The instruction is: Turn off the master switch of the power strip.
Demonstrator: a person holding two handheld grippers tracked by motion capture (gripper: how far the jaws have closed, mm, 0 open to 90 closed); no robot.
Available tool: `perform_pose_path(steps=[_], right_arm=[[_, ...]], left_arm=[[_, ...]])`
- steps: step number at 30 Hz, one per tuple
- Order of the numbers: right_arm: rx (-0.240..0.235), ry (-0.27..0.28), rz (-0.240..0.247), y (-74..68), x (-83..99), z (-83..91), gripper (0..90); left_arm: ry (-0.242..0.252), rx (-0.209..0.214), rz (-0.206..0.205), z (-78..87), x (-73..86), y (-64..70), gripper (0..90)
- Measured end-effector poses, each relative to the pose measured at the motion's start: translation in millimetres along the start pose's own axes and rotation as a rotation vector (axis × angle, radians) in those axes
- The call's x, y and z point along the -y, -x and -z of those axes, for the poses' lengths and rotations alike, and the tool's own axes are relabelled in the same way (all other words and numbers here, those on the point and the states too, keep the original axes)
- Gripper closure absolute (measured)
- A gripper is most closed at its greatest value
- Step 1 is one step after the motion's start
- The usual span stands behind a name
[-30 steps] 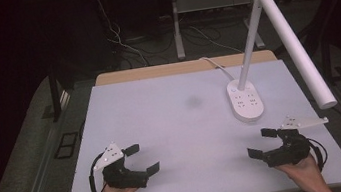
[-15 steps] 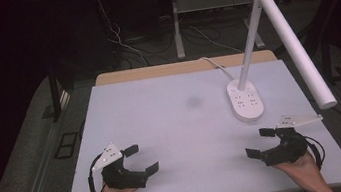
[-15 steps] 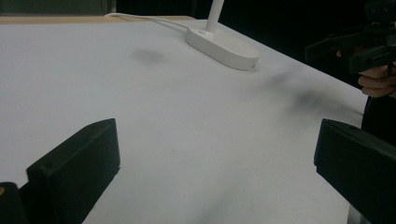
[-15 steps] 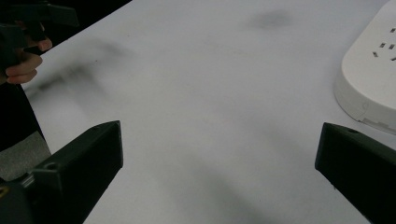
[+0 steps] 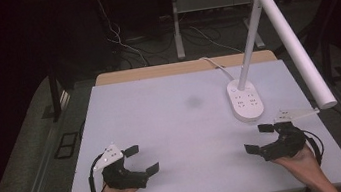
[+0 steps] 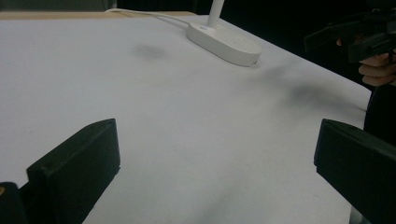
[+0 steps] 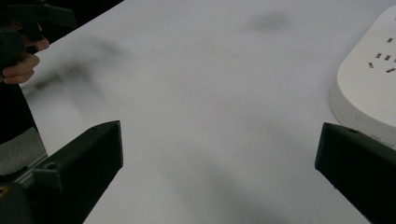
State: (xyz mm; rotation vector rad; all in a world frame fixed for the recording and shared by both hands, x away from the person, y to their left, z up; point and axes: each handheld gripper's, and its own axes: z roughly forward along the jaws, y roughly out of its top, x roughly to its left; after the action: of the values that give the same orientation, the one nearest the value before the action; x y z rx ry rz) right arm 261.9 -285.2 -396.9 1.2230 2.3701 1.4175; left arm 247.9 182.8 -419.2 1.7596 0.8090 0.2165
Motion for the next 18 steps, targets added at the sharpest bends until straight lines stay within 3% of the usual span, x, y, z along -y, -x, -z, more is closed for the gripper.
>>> perform_pose_path(steps=[18], right_arm=[[0.005,-0.025,0.037,4.5,-27.1,-2.0,0.3]], left_arm=[[0.017,-0.009,0.008,2.7,0.0,-0.8,0.0]])
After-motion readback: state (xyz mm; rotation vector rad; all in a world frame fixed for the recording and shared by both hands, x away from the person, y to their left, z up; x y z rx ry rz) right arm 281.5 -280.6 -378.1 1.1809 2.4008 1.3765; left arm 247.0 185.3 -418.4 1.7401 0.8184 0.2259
